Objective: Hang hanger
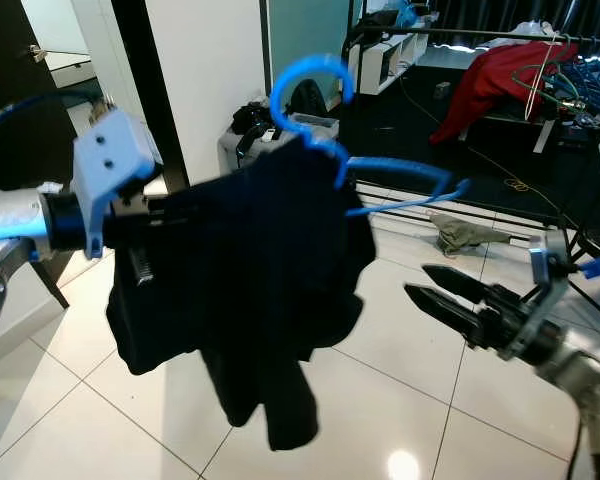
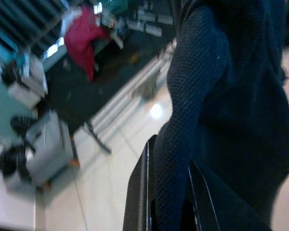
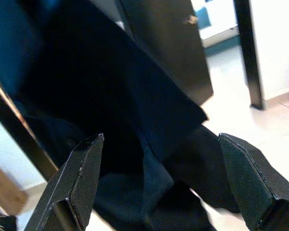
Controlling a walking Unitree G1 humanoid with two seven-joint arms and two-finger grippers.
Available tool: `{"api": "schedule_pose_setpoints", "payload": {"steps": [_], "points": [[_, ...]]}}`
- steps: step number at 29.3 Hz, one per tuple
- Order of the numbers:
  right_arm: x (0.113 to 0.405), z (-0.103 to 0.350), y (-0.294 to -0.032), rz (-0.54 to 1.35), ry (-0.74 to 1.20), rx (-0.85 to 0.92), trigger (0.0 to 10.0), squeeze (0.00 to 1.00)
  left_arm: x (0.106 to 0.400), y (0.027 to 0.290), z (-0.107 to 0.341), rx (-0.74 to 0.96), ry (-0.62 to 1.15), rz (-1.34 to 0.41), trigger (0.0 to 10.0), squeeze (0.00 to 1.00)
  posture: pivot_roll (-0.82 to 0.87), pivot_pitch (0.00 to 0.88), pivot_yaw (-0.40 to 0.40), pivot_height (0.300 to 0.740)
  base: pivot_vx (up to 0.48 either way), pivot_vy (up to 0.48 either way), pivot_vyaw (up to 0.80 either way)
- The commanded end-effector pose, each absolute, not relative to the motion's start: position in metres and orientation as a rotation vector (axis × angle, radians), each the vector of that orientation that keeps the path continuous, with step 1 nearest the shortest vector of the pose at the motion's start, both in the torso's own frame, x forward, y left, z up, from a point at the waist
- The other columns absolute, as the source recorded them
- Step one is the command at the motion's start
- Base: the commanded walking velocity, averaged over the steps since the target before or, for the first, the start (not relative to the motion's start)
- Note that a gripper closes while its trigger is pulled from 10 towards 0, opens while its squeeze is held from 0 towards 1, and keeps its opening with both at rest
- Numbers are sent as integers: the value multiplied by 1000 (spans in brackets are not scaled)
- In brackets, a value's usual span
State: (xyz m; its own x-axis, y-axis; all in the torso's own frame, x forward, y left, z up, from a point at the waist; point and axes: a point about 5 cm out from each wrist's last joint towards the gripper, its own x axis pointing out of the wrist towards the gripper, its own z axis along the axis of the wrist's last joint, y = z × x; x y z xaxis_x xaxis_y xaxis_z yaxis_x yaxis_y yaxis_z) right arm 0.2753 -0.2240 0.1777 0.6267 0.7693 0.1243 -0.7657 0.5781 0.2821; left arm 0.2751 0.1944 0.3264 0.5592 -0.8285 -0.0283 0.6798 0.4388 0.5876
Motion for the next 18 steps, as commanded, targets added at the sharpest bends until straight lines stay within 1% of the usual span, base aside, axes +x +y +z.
{"api": "schedule_pose_setpoints", "payload": {"steps": [1, 2, 3, 4, 5, 6, 8, 9, 10, 11, 14, 15, 16, 18], "points": [[277, 179, -209, 919, -1, 308, 10000, 0, 274, 197, 337, 565, -346, -937, 10000, 0, -39, 0, 73, 740, 0, 0, 0], [277, 179, -209, 919, -1, 308, 10000, 0, 274, 197, 337, 565, -346, -937, 10000, 0, -39, 0, 73, 740, 0, 0, 0], [278, 179, -199, 937, -19, 321, 10000, 0, 276, 195, 337, 572, -348, -934, 10000, 0, -60, 0, 78, 740, 0, 0, 0], [278, 179, -199, 937, -19, 321, 10000, 0, 276, 195, 337, 572, -348, -934, 10000, 0, -60, 0, 78, 740, 0, 0, 0], [280, 180, -194, 942, -18, 314, 10000, 0, 277, 189, 339, 557, -368, -950, 10000, 0, -52, 0, 54, 740, 0, 0, 0], [280, 180, -194, 942, -18, 314, 10000, 0, 277, 189, 339, 557, -368, -950, 10000, 0, -52, 0, 54, 740, 0, 0, 0], [283, 183, -194, 954, -5, 275, 10000, 0, 277, 173, 341, 547, -417, -975, 10000, 0, -81, 0, 57, 740, 0, 0, 0], [283, 183, -194, 954, -5, 275, 10000, 0, 277, 173, 341, 547, -417, -975, 10000, 0, -81, 0, 57, 740, 0, 0, 0], [286, 189, -199, 954, 3, 258, 10000, 0, 277, 161, 341, 533, -450, -988, 10000, 0, -72, 0, 9, 740, 0, 0, 0], [288, 199, -197, 981, -13, 251, 10000, 0, 278, 155, 340, 505, -468, -1003, 10000, 0, -53, 0, -3, 740, 0, 0, 0], [290, 206, -196, 1000, -27, 249, 10000, 0, 278, 151, 339, 484, -478, -1013, 10000, 0, -53, 0, -3, 740, 0, 0, 0], [290, 210, -193, 1020, -51, 248, 10000, 0, 280, 151, 337, 488, -470, -999, 10000, 0, -83, 0, 43, 740, 0, 0, 0], [291, 214, -191, 1026, -78, 268, 10000, 0, 282, 151, 334, 493, -456, -994, 10000, 0, -66, 0, 23, 740, 0, 0, 0], [291, 216, -189, 1046, -97, 282, 10000, 0, 282, 152, 332, 497, -442, -992, 10000, 0, -67, 0, 31, 740, 0, 0, 0]]}}
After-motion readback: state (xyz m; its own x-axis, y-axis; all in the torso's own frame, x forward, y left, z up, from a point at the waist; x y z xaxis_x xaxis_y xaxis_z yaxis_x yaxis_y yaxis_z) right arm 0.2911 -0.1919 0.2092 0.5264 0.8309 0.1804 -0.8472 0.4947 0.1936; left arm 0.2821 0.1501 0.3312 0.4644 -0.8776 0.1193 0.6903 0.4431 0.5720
